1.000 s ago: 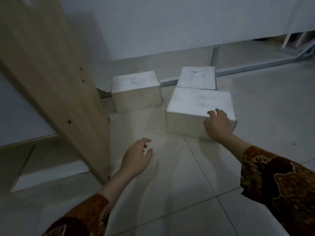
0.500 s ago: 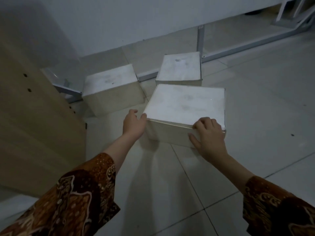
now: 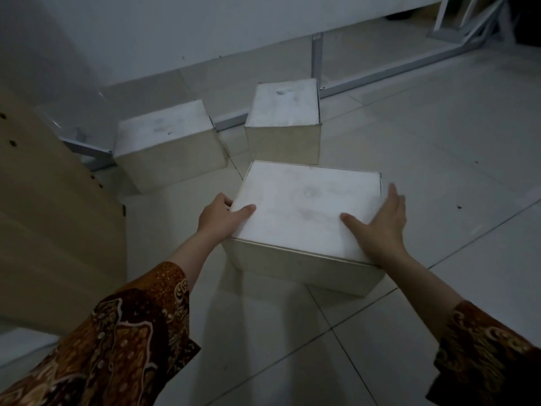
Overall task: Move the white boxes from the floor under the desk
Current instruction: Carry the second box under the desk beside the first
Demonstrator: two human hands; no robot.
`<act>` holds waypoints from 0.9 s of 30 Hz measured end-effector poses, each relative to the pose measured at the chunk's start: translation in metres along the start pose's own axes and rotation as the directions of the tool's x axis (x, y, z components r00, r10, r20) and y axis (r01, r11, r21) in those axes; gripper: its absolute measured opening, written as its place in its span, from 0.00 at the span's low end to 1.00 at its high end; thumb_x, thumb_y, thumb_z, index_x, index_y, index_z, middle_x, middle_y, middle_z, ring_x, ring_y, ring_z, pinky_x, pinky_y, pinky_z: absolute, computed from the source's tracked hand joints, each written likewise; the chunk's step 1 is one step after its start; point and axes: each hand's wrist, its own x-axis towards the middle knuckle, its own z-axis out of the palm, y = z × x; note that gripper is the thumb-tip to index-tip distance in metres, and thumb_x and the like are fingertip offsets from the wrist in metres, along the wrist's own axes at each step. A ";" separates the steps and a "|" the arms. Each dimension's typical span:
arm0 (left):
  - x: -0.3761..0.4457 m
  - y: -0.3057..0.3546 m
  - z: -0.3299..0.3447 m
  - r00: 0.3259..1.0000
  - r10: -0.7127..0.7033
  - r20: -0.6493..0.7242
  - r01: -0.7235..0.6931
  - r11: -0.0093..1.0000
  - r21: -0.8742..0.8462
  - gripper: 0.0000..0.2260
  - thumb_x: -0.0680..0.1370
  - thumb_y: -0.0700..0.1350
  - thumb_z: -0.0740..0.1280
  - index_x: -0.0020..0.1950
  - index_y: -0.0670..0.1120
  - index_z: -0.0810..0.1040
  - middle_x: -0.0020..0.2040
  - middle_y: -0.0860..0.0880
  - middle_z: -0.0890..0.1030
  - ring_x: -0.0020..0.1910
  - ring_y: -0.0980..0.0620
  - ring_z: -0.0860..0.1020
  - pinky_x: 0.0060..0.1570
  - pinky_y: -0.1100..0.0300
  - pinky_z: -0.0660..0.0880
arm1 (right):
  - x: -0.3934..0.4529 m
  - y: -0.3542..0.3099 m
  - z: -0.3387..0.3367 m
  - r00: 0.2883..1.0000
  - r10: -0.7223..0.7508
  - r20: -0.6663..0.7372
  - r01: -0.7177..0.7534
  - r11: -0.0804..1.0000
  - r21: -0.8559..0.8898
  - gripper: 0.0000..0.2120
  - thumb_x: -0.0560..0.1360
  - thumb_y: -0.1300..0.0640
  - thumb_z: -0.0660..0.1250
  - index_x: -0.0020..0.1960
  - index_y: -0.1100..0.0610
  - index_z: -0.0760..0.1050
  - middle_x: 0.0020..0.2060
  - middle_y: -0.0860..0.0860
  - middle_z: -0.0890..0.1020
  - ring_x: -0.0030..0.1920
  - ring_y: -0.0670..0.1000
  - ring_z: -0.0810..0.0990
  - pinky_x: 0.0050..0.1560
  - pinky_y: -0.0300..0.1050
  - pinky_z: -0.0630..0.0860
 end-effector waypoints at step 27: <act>-0.282 -0.153 -0.142 0.985 -0.124 0.123 0.174 0.747 -0.641 0.17 0.78 0.47 0.64 0.67 0.46 0.73 0.61 0.49 0.80 0.58 0.51 0.79 0.63 0.53 0.73 | -0.241 -0.051 -0.004 0.765 0.033 0.643 -0.265 0.926 0.268 0.12 0.76 0.52 0.64 0.56 0.56 0.71 0.44 0.52 0.81 0.43 0.52 0.80 0.37 0.43 0.75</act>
